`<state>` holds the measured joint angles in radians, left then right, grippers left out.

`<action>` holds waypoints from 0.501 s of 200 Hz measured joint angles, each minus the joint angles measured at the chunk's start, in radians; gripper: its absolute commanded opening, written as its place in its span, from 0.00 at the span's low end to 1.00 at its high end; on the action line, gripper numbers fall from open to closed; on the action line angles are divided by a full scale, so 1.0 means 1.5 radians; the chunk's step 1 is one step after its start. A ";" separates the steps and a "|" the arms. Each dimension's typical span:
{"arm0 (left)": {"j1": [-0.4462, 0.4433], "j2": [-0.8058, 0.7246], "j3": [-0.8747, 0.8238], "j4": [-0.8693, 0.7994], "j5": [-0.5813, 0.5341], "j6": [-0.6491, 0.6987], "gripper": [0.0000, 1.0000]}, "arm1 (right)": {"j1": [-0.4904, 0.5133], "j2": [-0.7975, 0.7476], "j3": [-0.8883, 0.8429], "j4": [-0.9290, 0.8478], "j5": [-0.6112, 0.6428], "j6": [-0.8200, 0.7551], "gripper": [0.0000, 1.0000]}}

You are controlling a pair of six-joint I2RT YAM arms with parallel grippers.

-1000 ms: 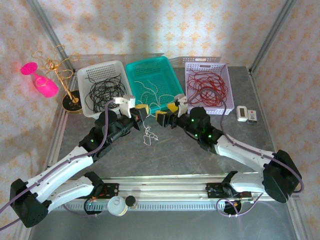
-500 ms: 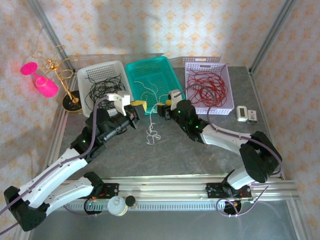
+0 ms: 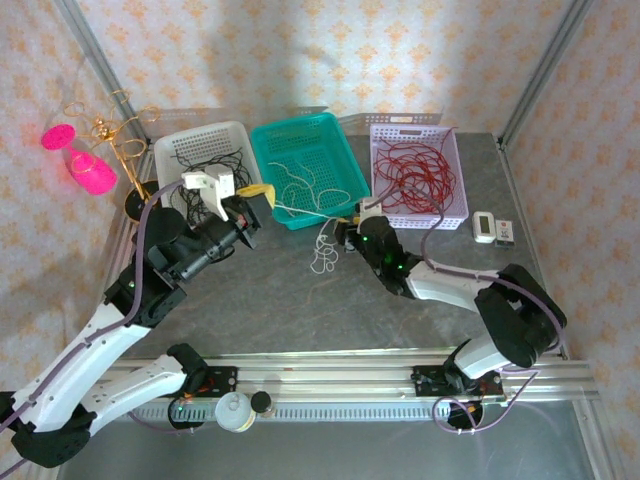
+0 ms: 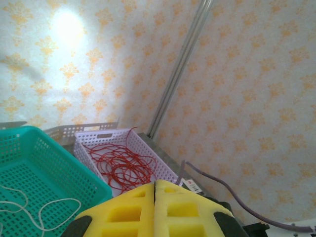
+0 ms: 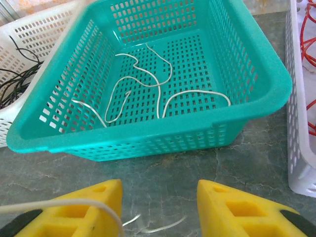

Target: Untangle the cables

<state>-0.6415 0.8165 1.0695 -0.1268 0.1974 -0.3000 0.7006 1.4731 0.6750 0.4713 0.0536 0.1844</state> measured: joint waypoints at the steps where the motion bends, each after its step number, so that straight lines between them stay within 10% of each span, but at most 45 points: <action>1: 0.000 0.000 0.001 -0.001 0.000 0.001 0.00 | 0.000 -0.001 -0.001 0.000 0.000 0.000 0.44; 100: 0.000 0.020 0.169 -0.065 -0.040 0.058 0.00 | 0.003 -0.091 -0.161 0.013 0.028 -0.058 0.66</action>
<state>-0.6415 0.8471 1.3228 -0.2249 0.1371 -0.2134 0.7044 1.3365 0.4328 0.4908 0.0959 0.0971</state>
